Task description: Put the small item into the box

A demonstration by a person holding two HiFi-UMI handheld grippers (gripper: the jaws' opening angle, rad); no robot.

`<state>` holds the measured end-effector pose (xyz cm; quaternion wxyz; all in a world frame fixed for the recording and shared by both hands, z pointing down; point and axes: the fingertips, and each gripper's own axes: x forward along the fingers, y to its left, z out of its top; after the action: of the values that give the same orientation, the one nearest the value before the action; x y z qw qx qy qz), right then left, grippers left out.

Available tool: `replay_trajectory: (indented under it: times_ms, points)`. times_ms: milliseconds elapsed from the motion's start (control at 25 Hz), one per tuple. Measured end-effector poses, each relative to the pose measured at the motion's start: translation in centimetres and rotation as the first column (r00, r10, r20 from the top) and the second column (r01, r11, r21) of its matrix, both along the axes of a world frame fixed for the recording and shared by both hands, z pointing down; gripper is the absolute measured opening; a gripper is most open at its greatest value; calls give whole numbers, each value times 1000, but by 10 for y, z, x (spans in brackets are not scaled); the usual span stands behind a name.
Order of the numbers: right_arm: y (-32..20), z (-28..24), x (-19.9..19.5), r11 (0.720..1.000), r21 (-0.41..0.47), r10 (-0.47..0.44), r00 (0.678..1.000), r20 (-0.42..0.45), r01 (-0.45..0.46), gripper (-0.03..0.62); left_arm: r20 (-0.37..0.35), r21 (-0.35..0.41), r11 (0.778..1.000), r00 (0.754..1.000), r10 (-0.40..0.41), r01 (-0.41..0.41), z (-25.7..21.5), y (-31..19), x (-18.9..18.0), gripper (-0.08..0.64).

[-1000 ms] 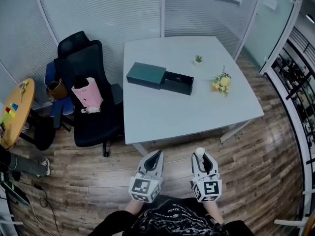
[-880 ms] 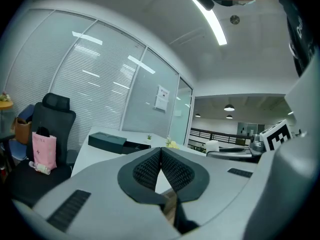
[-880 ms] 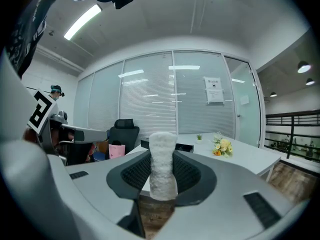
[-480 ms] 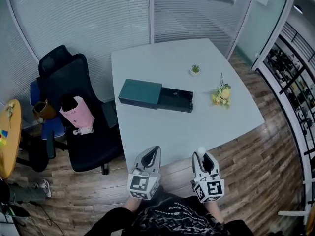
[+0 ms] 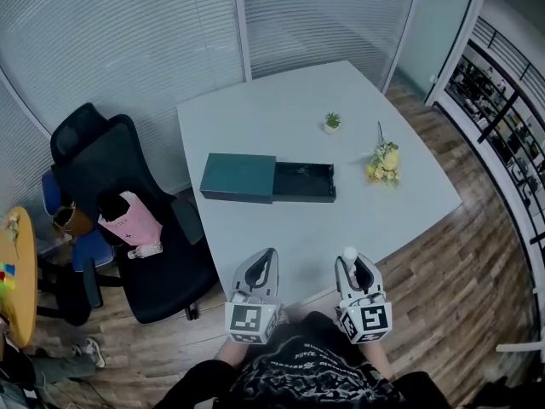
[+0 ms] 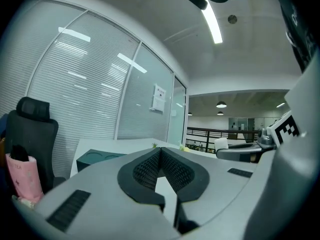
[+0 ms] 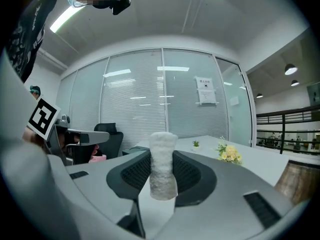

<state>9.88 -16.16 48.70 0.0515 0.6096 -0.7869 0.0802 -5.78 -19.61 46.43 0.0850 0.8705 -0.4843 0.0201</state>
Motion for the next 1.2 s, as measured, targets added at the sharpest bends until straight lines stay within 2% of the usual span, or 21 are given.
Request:
replay_trajectory:
  times_ms: [560, 760, 880, 1080, 1200]
  points:
    - [-69, 1, 7, 989, -37, -145, 987, -63, 143, 138, 13, -29, 990, 990, -139, 139, 5, -36, -6, 17]
    - [-109, -7, 10, 974, -36, -225, 964, -141, 222, 138, 90, -22, 984, 981, -173, 176, 14, -42, -1, 17]
    - [-135, -16, 8, 955, -38, -296, 940, -171, 294, 138, 95, -35, 979, 976, -195, 199, 19, -44, 1, 17]
    - [-180, -21, -3, 909, -92, -416, 872, -259, 406, 138, 113, -52, 966, 962, -248, 255, 27, -50, -3, 17]
    - [-207, -20, -10, 878, -127, -477, 832, -282, 461, 138, 117, -55, 956, 953, -279, 287, 27, -51, -4, 17]
